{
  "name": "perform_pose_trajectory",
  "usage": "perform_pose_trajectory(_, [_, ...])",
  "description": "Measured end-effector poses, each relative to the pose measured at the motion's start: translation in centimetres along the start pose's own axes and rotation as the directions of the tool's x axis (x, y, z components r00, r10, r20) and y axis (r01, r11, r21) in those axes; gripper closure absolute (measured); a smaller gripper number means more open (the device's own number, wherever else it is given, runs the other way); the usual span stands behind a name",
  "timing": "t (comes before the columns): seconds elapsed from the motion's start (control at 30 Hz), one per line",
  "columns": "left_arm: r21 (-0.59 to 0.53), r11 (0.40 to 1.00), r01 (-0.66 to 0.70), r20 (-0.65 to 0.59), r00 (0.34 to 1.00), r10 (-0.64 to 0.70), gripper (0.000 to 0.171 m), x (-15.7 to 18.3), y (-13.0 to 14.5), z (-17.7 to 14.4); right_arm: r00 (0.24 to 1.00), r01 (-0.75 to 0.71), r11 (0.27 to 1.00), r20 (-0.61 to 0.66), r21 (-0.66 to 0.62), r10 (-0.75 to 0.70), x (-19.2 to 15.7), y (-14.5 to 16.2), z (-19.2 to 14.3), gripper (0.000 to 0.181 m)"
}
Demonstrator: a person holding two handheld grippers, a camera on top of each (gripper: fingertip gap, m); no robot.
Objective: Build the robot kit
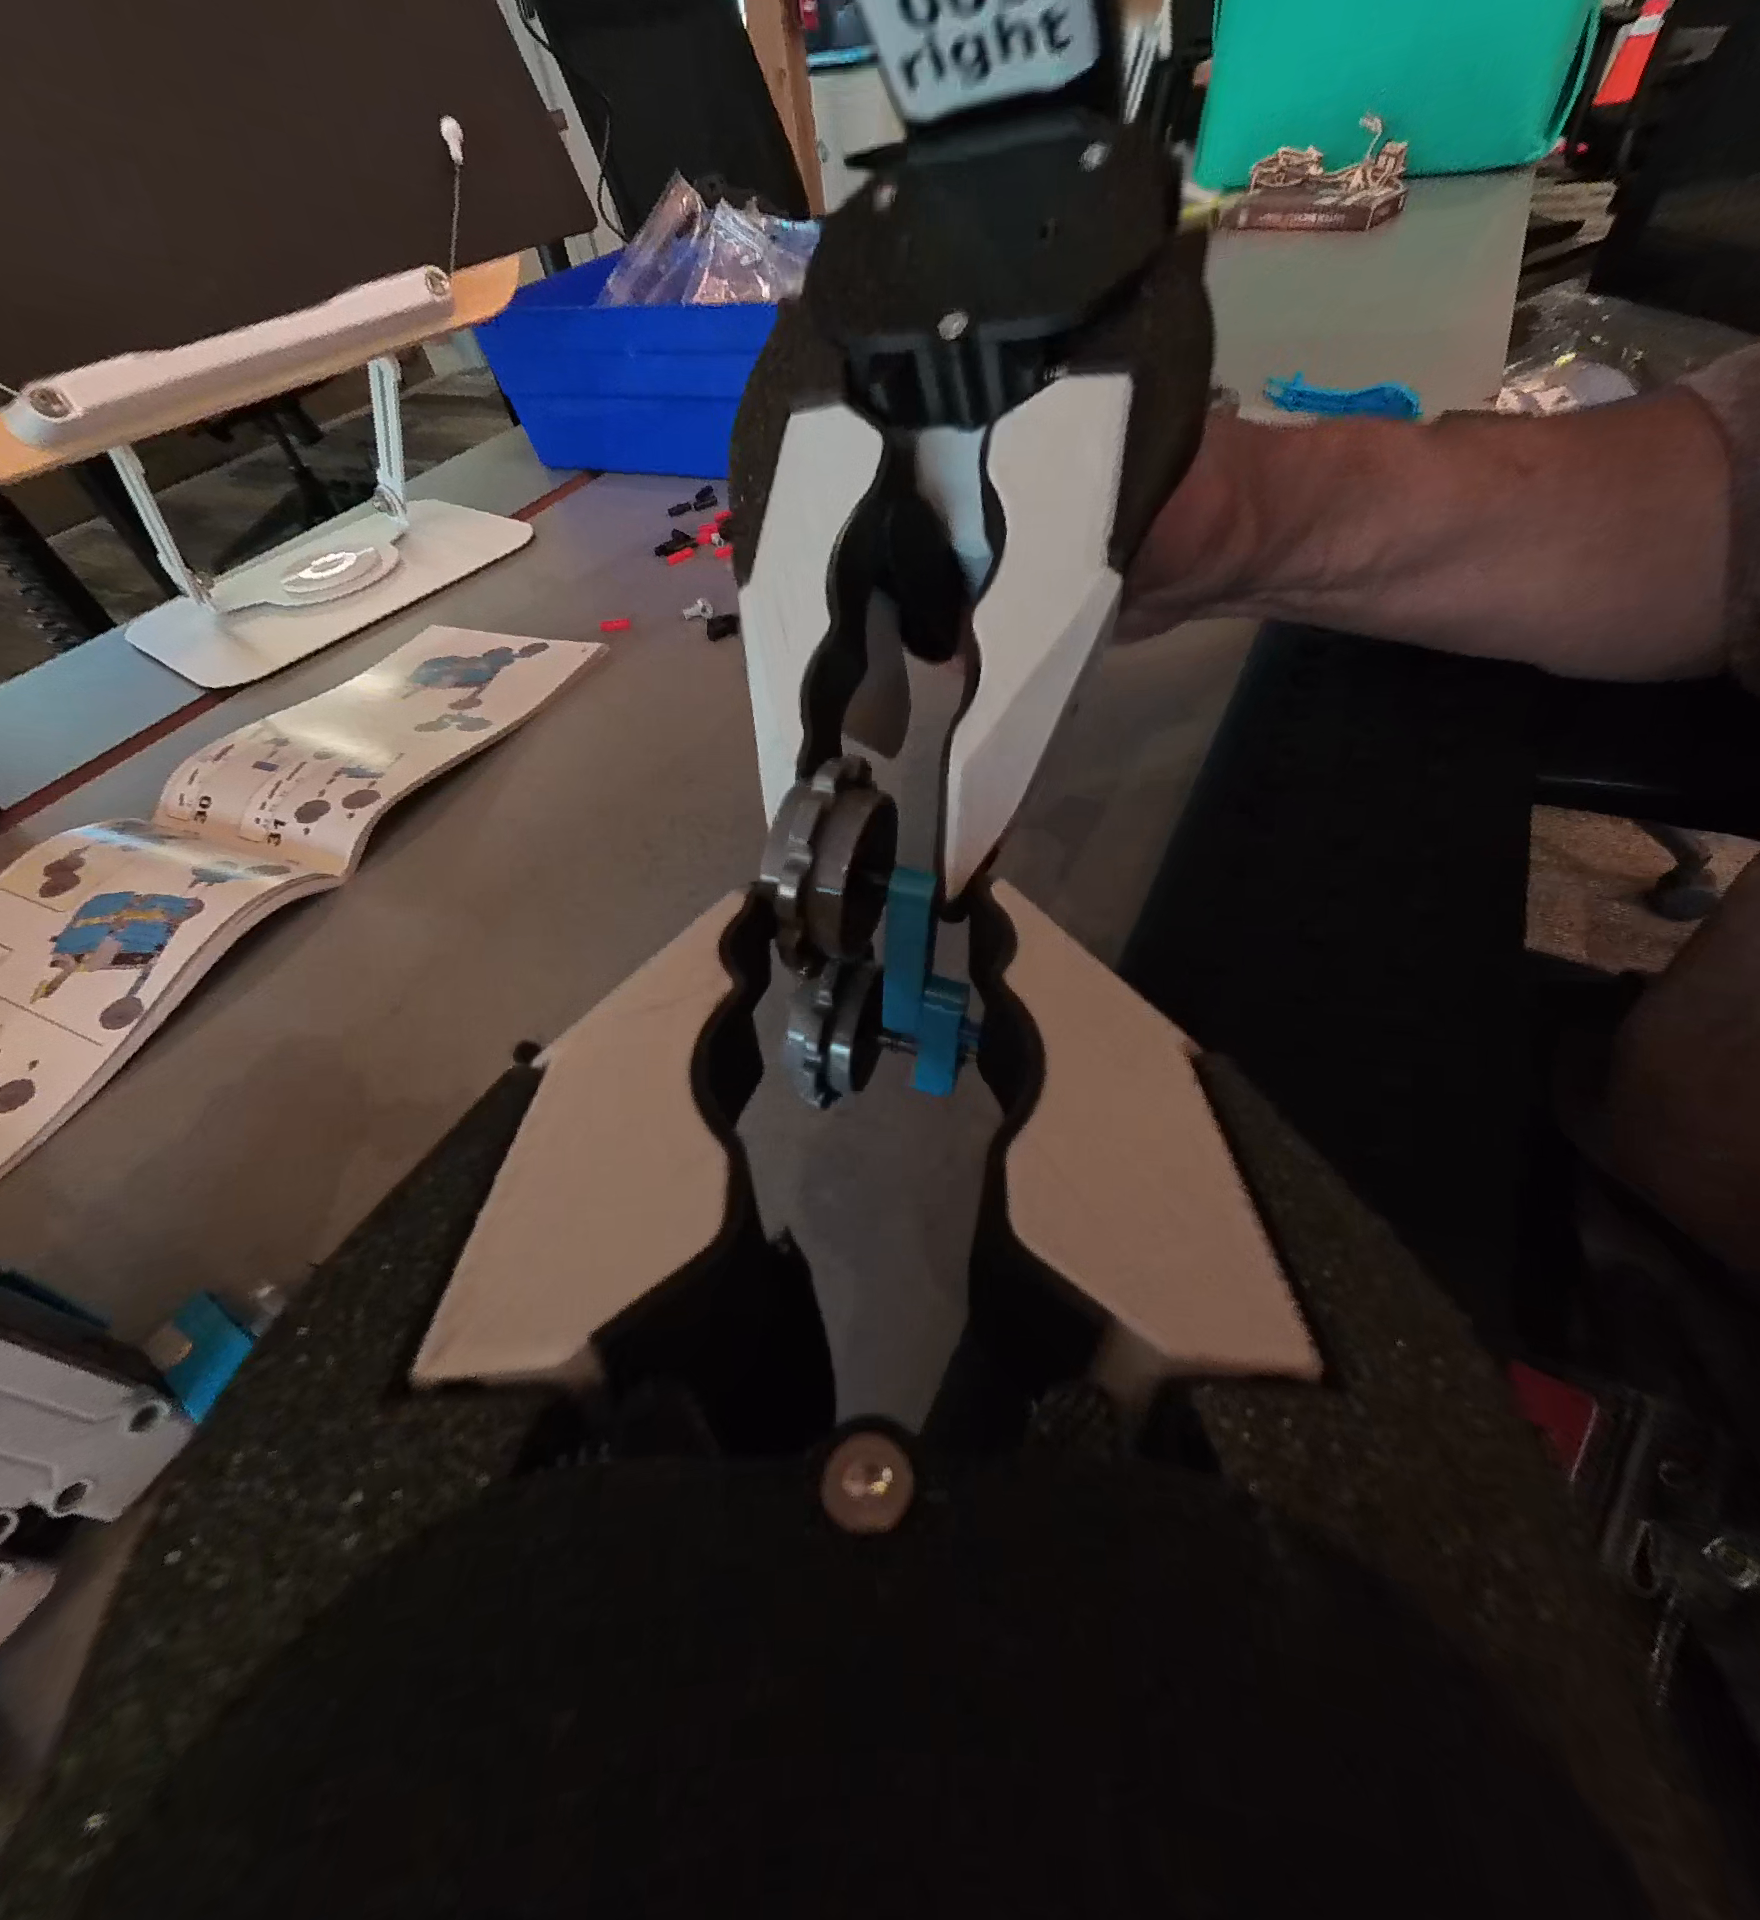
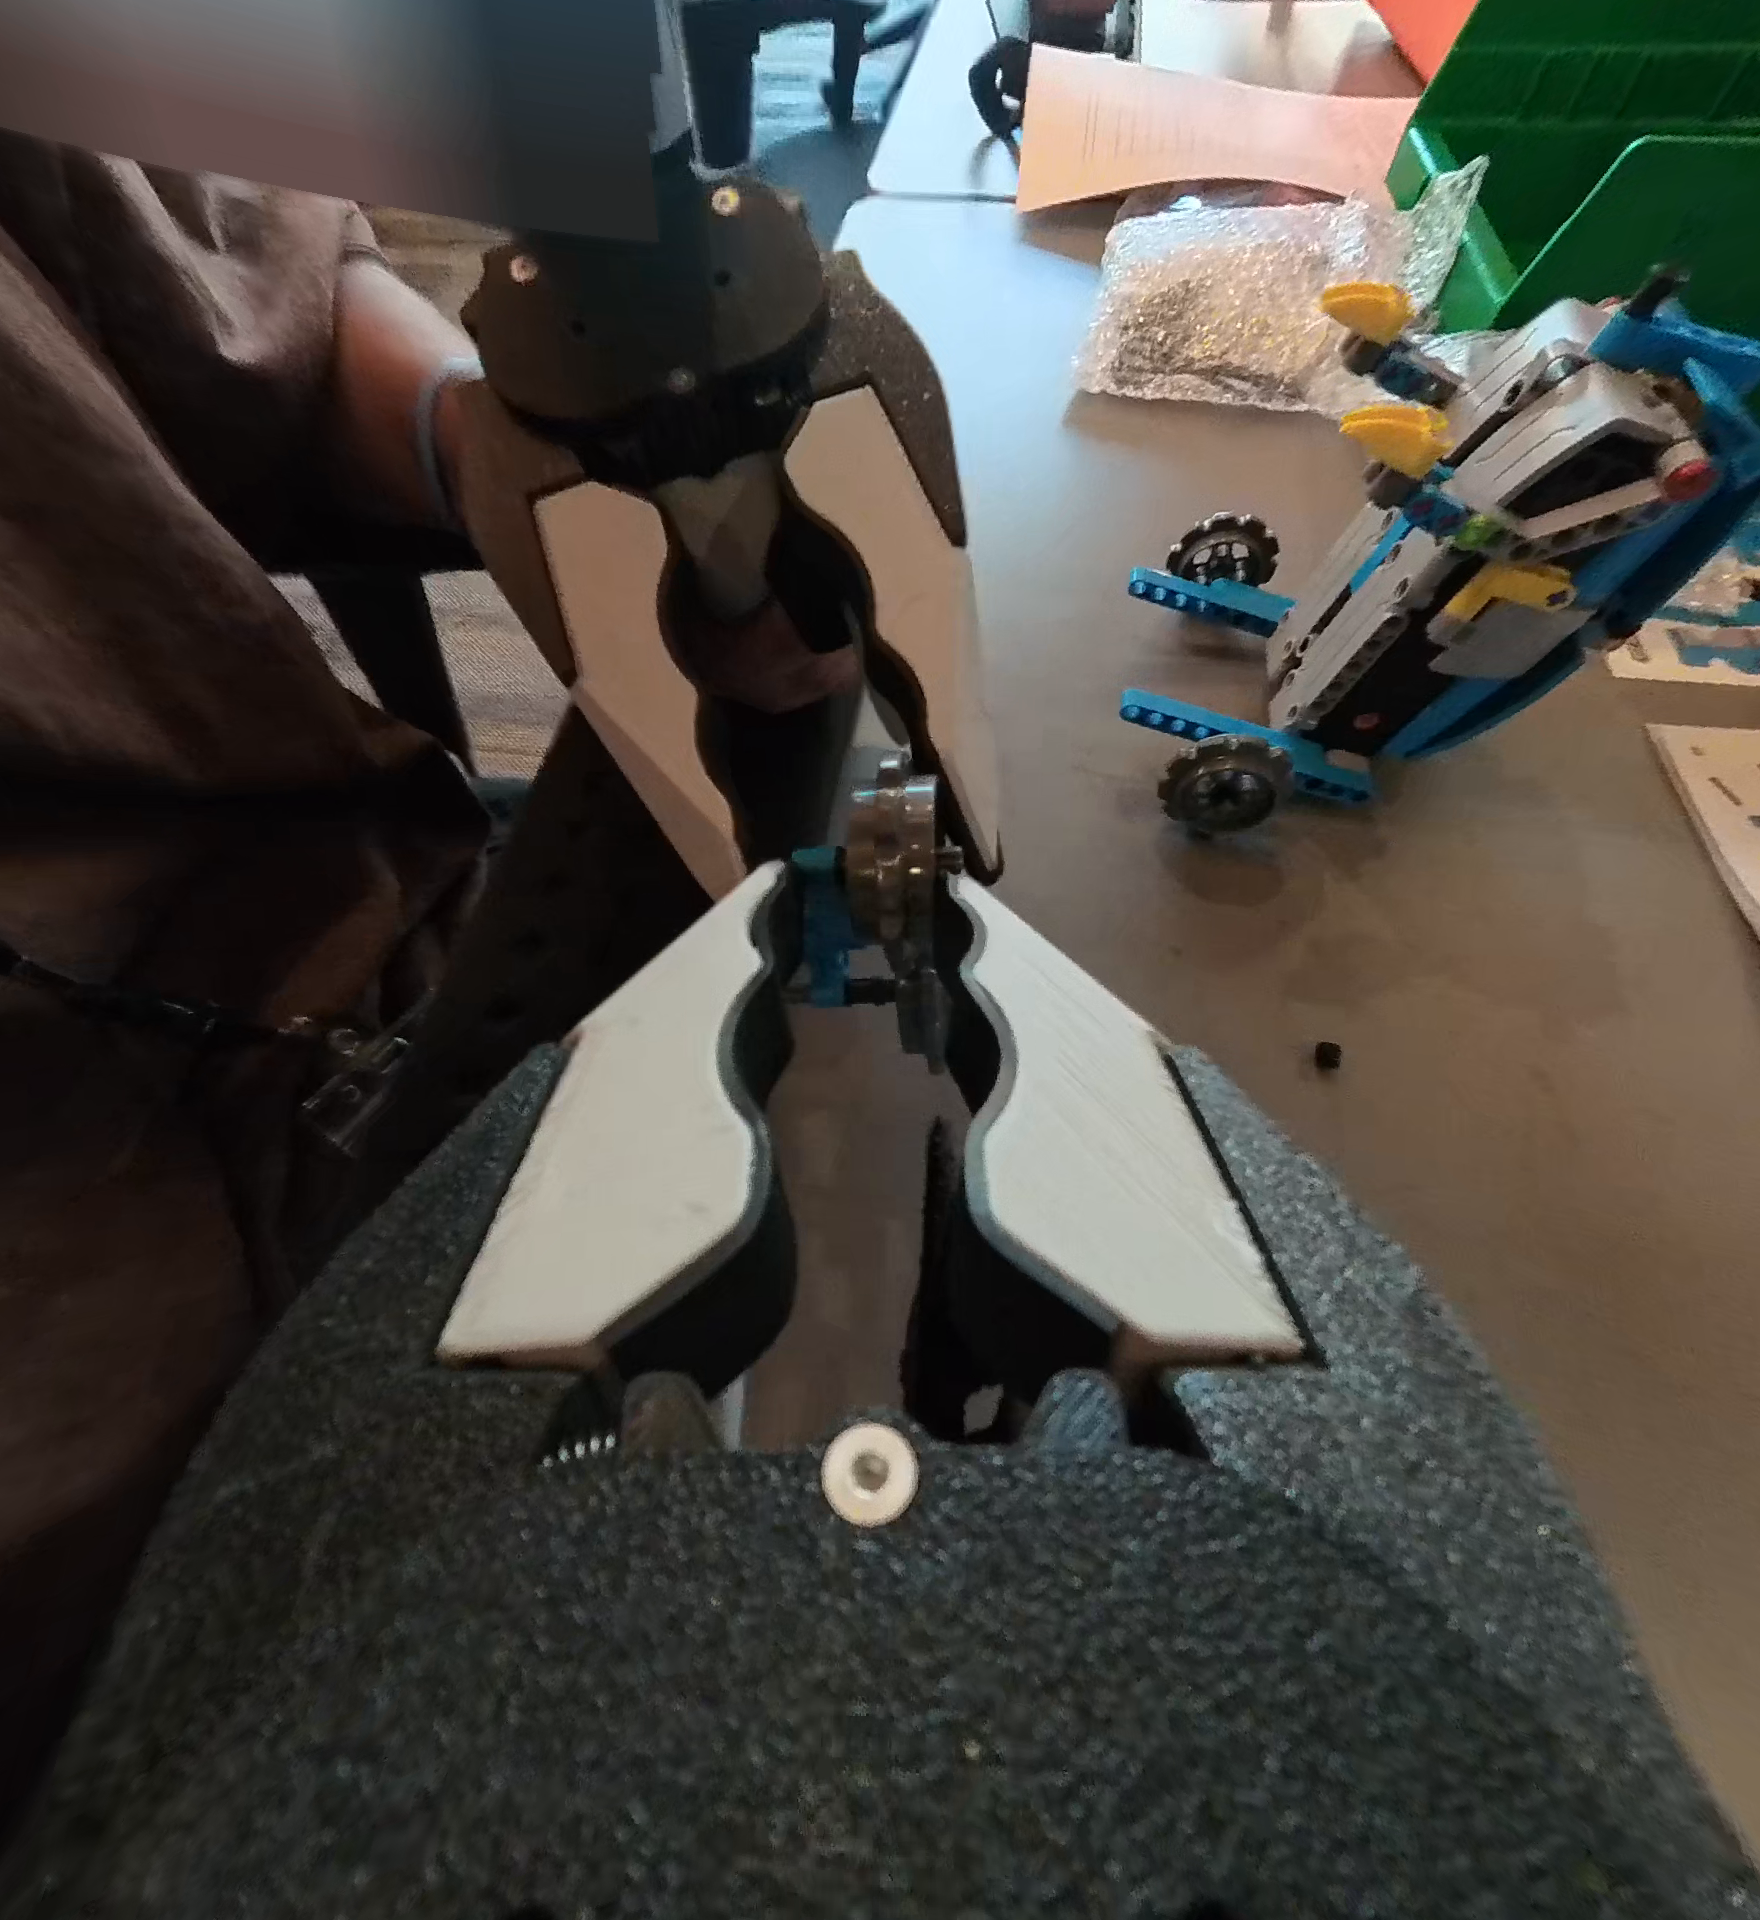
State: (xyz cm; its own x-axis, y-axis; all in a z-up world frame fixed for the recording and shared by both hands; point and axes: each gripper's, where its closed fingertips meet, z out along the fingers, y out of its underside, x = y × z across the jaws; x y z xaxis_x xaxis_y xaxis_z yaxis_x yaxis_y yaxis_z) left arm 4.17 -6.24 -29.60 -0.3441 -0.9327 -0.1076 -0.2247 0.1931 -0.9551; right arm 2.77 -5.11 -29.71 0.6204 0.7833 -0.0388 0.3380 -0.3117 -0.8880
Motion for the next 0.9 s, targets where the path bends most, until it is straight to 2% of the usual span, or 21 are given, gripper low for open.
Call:
perform_pose_trajectory(0.17, [0.035,0.999,-0.007,0.004,1.000,0.007,0.132,-0.4,-0.7,0.0,0.978,-0.179,0.978,0.127,0.107,0.165,0.2,-0.9,-0.5,0.154])
perform_pose_trajectory(0.27, [0.013,1.000,0.024,-0.006,1.000,-0.024,0.134,-0.6,-0.2,0.2,0.929,-0.322,0.941,0.226,0.107,0.293,0.4,-0.6,-0.3,0.153])
perform_pose_trajectory(0.33, [0.019,0.999,0.038,-0.008,0.999,-0.038,0.136,-0.7,-0.3,0.1,0.907,-0.365,0.923,0.267,0.118,0.325,0.4,-0.7,-0.5,0.153])
perform_pose_trajectory(0.57, [0.022,0.988,0.150,-0.021,0.989,-0.149,0.142,-1.4,-0.2,-0.4,0.950,-0.284,0.945,0.177,0.164,0.255,1.0,-1.2,-0.5,0.151])
perform_pose_trajectory(0.7, [-0.013,0.991,0.130,0.024,0.991,-0.129,0.143,-1.5,0.4,-0.3,0.969,-0.233,0.966,0.107,0.109,0.222,1.1,-0.6,0.1,0.153])
perform_pose_trajectory(0.9, [0.033,0.990,0.135,0.040,0.990,-0.136,0.142,-1.4,-0.6,-0.5,0.968,-0.237,0.959,0.116,0.154,0.221,0.9,-1.5,-0.5,0.154])
